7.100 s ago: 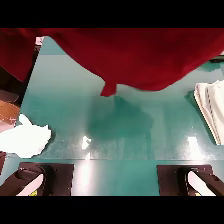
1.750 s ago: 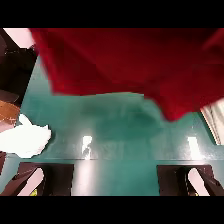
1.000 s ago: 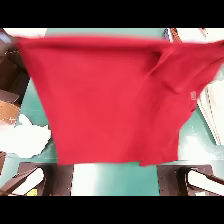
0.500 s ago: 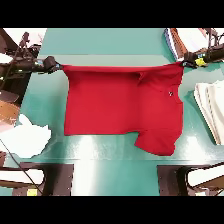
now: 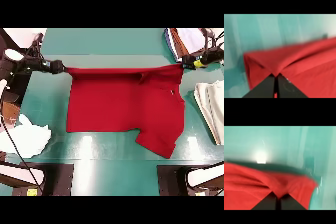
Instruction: Fold the shirts.
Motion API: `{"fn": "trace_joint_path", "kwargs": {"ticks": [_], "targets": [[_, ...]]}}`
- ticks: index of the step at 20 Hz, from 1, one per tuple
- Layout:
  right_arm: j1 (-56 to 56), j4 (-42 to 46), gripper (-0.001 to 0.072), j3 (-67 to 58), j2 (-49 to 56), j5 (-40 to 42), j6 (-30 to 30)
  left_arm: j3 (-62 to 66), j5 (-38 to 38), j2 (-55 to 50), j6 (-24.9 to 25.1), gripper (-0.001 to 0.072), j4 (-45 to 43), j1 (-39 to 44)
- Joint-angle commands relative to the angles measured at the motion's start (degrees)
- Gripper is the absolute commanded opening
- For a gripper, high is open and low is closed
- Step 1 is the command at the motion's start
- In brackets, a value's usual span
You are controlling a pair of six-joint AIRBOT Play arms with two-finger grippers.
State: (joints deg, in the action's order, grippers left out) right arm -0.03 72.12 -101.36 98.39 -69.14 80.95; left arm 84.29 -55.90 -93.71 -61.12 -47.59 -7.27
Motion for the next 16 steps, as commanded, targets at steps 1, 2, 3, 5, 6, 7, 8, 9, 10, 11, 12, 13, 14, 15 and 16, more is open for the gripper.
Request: {"fn": "trace_joint_path", "kwargs": {"ticks": [1, 2, 3, 5, 6, 7, 8, 9, 10, 11, 12, 13, 14, 15, 16], "targets": [[0.3, 2.5, 0.0020, 11.5, -3.5, 0.5, 0.1, -5.5, -2.6, -0.2, 0.1, 0.0027, -5.2, 1.2], [0.3, 2.5, 0.0019, 14.8, -4.5, 1.8, 0.1, -6.9, -2.3, -0.2, 0.1, 0.0027, -5.2, 1.3], [0.3, 2.4, 0.0020, 17.9, -5.4, 3.3, 0.3, -7.9, -2.0, -0.2, 0.1, 0.0027, -5.3, 1.3], [0.3, 2.0, 0.0022, 21.9, -6.6, 5.0, 1.4, -8.3, -2.3, -0.2, -0.3, 0.0030, -5.4, 1.3], [0.3, 0.6, 0.0025, 23.2, -6.8, 5.7, 1.6, -8.3, -2.4, -0.2, -1.6, 0.0238, -5.4, 1.3], [0.1, -2.1, 0.0148, 23.6, -6.8, 5.1, 1.6, -8.3, -2.5, -0.2, -3.6, 0.0531, -5.6, 1.3], [-0.3, -4.2, 0.0326, 23.5, -6.6, 4.0, 1.6, -7.8, -3.3, -0.2, -5.3, 0.0587, -6.2, 1.3], [-1.0, -6.0, 0.0340, 22.7, -6.6, 1.7, 1.5, -7.0, -5.6, -0.1, -6.1, 0.0586, -7.0, 0.9], [-1.6, -6.6, 0.0339, 21.7, -7.0, -1.1, 1.4, -5.7, -8.9, 0.0, -6.2, 0.0586, -8.3, 0.1], [-2.3, -6.6, 0.0338, 21.2, -8.2, -4.0, -0.2, -4.6, -12.4, 0.6, -6.0, 0.0586, -9.7, -1.0], [-3.2, -6.6, 0.0338, 22.0, -10.4, -5.6, -2.1, -4.6, -15.4, 2.2, -5.9, 0.0586, -11.0, -2.5], [-4.5, -6.6, 0.0338, 23.8, -13.5, -6.3, -2.6, -5.4, -17.4, 3.9, -5.8, 0.0586, -12.1, -3.8], [-5.6, -6.7, 0.0338, 25.9, -16.7, -6.8, -2.6, -7.3, -18.7, 6.0, -5.4, 0.0586, -12.4, -5.1], [-6.8, -6.7, 0.0338, 28.4, -20.0, -8.0, -2.6, -10.5, -19.3, 8.6, -5.3, 0.0586, -12.4, -6.3], [-7.8, -6.7, 0.0337, 30.7, -22.9, -9.5, -2.6, -14.5, -20.2, 11.1, -5.3, 0.0586, -12.0, -7.0]]}}
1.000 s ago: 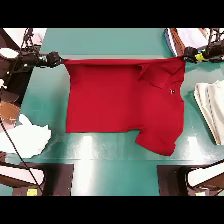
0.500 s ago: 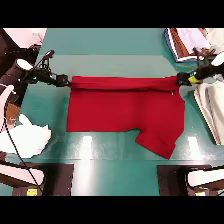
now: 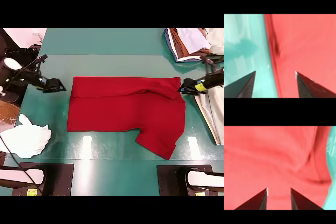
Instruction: Fold the shirts.
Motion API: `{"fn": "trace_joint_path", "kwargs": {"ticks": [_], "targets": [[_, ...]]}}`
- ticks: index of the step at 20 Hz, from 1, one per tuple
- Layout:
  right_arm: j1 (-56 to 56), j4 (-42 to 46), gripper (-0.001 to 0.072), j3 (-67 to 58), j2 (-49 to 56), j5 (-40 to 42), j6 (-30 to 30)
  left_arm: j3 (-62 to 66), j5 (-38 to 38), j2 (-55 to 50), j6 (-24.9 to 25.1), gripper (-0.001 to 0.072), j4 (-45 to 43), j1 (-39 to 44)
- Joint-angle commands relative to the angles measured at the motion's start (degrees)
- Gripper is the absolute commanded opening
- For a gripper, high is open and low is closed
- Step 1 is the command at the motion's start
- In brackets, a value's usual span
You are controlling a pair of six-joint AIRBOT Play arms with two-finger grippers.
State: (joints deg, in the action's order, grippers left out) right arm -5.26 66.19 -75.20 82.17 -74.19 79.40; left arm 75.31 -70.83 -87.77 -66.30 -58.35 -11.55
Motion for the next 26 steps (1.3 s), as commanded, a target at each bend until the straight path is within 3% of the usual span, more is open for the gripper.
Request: {"fn": "trace_joint_path", "kwargs": {"ticks": [1, 5, 6, 7, 8, 21, 22, 23, 26], "targets": [[-3.7, -0.8, 0.0338, 6.6, -9.2, -5.8, -1.6, -9.5, -6.2, 7.3, 0.0, 0.0586, -1.2, -3.0], [-7.4, -5.4, 0.0336, 12.3, -15.1, -7.4, -4.6, -25.1, -5.7, 12.9, 1.0, 0.0586, 1.8, -3.0], [-8.2, -7.3, 0.0326, 13.4, -16.1, -7.2, -5.5, -28.3, -5.2, 13.4, 1.0, 0.0541, 3.3, -3.0], [-8.9, -8.8, 0.0315, 14.2, -16.9, -6.9, -6.2, -30.8, -5.0, 13.6, 1.6, 0.0390, 4.7, -3.0], [-9.5, -9.7, 0.0314, 14.6, -17.4, -6.9, -6.6, -32.8, -4.8, 13.6, 2.5, 0.0361, 5.8, -3.0], [-9.7, -9.7, 0.0315, 14.5, -17.9, -9.6, -6.6, -38.2, 2.9, 13.6, 2.2, 0.0364, 9.1, -2.9], [-9.7, -9.7, 0.0315, 14.5, -17.9, -10.2, -6.6, -38.2, 3.2, 13.6, 2.3, 0.0259, 10.0, -2.8], [-9.7, -9.4, 0.0315, 14.5, -17.9, -10.7, -6.6, -38.1, 3.3, 13.6, 3.6, 0.0021, 10.6, -2.6], [-9.8, -6.2, 0.0314, 14.6, -18.0, -15.0, -6.5, -36.8, 3.1, 13.6, 4.8, 0.0026, 11.8, -1.5]]}}
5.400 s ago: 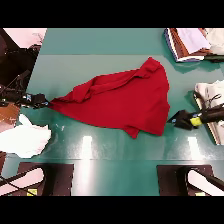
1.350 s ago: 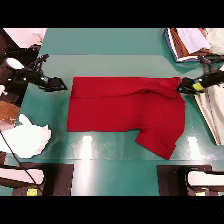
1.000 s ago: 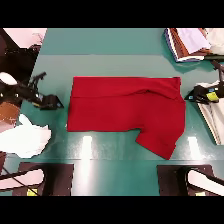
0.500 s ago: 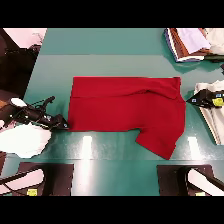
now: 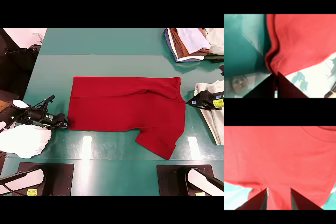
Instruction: Fold the shirts.
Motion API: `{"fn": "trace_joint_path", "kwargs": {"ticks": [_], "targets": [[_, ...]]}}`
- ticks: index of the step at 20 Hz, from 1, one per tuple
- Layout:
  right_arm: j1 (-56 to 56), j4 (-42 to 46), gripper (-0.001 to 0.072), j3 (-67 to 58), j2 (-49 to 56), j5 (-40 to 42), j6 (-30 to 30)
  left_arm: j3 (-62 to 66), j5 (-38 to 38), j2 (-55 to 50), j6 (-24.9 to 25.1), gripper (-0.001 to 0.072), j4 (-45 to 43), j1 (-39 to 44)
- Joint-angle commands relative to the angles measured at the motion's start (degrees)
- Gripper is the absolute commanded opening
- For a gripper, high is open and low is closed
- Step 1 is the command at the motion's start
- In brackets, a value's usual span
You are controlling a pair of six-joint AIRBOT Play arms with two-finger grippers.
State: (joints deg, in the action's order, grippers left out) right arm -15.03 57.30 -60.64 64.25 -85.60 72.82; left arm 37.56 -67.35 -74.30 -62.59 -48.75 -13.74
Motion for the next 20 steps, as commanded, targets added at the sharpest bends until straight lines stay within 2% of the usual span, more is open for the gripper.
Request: {"fn": "trace_joint_path", "kwargs": {"ticks": [1, 4, 6, 8, 11, 14, 16, 17, 19, 20], "targets": [[0.0, 5.9, 0.0314, 0.3, 0.0, -4.8, 0.6, 1.8, -0.3, 0.5, 1.1, 0.0025, 2.2, 0.9], [-1.0, 13.2, 0.0333, 7.0, -2.0, -5.3, 3.8, 3.5, 0.5, 4.2, 1.1, 0.0026, 2.4, 1.3], [-3.3, 13.2, 0.0538, 14.7, -3.7, -5.1, 4.5, 3.7, 1.4, 6.8, 1.1, 0.0026, 2.3, 1.3], [-5.7, 12.8, 0.0532, 22.6, -5.7, -2.7, 6.7, 3.7, 1.5, 8.0, 1.1, 0.0026, 2.3, 1.3], [-6.9, 9.6, 0.0502, 31.1, -7.5, 2.8, 6.7, 3.7, 1.8, 8.1, 1.1, 0.0026, 2.4, 1.3], [-6.0, 4.2, 0.0501, 35.7, -7.6, 8.9, 6.7, 3.7, 1.8, 8.1, 1.1, 0.0026, 2.5, 1.3], [-3.2, 3.7, 0.0498, 36.8, -5.5, 11.5, 6.7, 3.7, 1.7, 8.1, 1.1, 0.0026, 2.5, 1.3], [-1.2, 3.7, 0.0419, 36.7, -4.3, 12.6, 6.7, 3.7, 1.7, 8.1, 1.1, 0.0027, 2.4, 1.3], [2.4, 3.8, 0.0304, 35.5, -2.3, 14.1, 6.7, 3.7, 1.7, 8.1, 1.1, 0.0027, 2.4, 1.2], [3.9, 4.3, 0.0159, 34.3, -1.6, 14.0, 6.7, 3.7, 1.5, 8.1, 1.1, 0.0027, 2.3, 1.2]]}}
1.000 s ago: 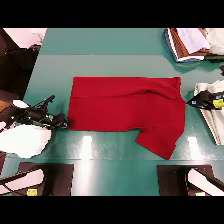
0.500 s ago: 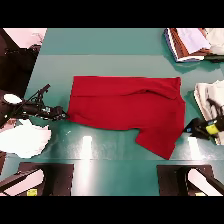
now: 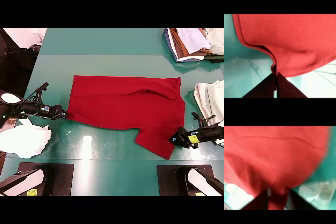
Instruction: Fold the shirts.
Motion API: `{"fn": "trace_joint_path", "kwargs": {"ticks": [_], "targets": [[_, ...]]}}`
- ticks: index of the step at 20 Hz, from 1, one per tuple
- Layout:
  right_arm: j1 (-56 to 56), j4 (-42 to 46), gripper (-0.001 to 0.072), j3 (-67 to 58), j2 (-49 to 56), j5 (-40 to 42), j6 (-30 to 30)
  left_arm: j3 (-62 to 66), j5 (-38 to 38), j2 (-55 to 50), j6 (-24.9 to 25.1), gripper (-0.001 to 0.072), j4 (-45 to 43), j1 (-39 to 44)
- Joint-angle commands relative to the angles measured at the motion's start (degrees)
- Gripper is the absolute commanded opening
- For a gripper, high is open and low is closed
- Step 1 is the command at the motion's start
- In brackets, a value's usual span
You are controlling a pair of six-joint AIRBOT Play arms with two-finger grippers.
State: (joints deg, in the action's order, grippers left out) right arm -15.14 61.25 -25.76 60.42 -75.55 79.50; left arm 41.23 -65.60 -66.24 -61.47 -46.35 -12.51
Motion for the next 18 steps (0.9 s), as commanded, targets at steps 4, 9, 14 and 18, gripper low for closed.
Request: {"fn": "trace_joint_path", "kwargs": {"ticks": [4, 9, 14, 18], "targets": [[6.2, 6.2, 0.0020, -7.4, -0.9, -1.7, 1.4, 2.3, -3.6, 0.5, -1.6, 0.0024, -5.4, 0.0], [6.2, 12.9, 0.0020, -13.8, -14.1, -14.3, 1.6, 3.4, -10.7, 12.1, -4.4, 0.0025, -15.4, 0.0], [6.2, 12.8, 0.0019, -13.9, -26.4, -21.1, 4.7, 1.6, -25.2, 24.5, -10.7, 0.0026, -15.3, 0.0], [6.2, 7.6, 0.0019, -14.0, -28.4, -15.3, 4.9, 1.7, -18.4, 25.0, -12.0, 0.0026, -6.1, 0.0]]}}
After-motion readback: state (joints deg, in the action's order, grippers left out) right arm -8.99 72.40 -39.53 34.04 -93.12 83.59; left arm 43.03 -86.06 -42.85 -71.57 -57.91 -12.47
